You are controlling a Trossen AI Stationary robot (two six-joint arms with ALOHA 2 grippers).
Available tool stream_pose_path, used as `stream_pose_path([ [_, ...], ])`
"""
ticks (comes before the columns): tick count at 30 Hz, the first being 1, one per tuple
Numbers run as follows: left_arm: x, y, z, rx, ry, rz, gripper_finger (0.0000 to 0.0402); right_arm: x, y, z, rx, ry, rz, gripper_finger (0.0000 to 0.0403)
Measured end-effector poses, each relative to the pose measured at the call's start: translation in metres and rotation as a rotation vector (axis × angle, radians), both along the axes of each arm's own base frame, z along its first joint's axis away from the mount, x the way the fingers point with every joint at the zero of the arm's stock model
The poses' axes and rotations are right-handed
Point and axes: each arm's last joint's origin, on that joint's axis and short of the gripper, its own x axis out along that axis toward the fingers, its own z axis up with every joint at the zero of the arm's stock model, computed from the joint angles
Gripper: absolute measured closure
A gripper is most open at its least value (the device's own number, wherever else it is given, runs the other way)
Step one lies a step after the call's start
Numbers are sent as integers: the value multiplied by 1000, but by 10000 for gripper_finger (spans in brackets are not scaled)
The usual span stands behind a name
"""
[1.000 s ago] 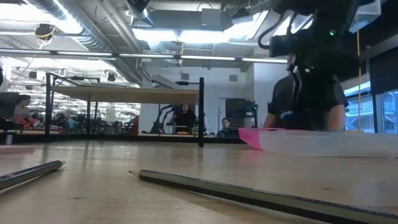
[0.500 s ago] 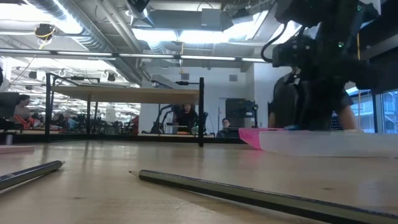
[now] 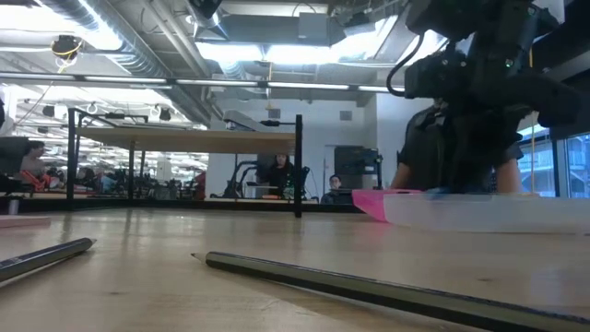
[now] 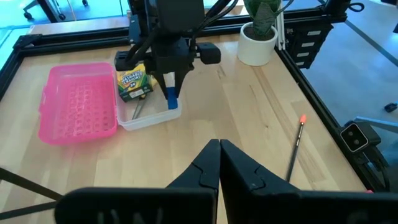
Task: Pack school essentials
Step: Put the blue eraser into the pink supply box
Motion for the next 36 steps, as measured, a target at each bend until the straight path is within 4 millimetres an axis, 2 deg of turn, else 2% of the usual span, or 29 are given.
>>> stream_pose_path([
  [36,0,0,0,-1,0,-1,401,1,-2,-2,5,15,23,314],
])
